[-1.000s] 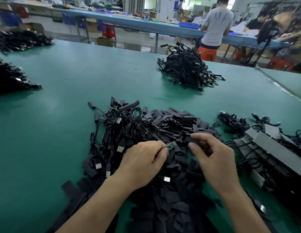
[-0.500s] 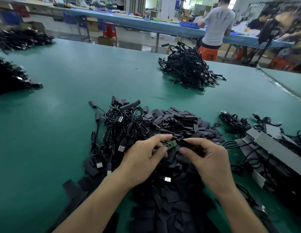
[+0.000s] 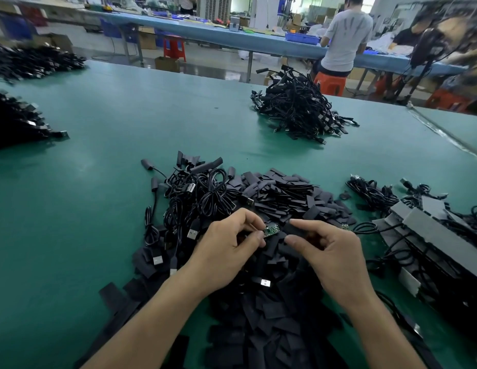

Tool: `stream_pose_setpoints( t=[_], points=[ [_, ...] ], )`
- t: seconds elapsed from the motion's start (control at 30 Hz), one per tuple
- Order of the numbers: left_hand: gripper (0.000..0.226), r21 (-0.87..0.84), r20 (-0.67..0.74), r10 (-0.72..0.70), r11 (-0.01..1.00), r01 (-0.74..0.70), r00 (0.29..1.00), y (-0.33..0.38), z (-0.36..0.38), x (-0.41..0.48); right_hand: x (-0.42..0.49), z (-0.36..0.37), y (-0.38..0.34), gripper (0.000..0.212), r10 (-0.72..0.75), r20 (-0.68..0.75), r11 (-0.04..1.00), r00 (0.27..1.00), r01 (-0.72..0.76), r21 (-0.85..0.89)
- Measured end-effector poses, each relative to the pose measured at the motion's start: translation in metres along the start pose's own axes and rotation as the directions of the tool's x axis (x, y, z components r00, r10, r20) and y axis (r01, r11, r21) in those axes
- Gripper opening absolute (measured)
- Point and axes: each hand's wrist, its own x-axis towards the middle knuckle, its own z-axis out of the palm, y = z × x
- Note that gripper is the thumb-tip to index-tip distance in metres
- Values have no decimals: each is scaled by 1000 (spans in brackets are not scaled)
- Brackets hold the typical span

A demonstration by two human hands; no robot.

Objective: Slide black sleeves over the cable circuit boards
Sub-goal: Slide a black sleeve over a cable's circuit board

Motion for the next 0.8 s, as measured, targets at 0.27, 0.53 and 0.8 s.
stream_pose_setpoints(
  t=[0.27, 0.53, 0.8],
  points=[
    [14, -25, -86, 11, 1000, -13, 996, -2, 1, -1, 0, -10, 6, 34, 48, -97, 798, 994, -96, -595],
    [16, -25, -99, 20, 999, -23, 995, -2, 2, 0, -1, -5, -5, 41, 165, 152, 772, 974, -31, -635],
    [20, -13, -111, 36, 999, -38, 993, -4, 2, 0, -4, -8, -5, 31, 173, 229, 906, 958, -64, -418]
  ],
)
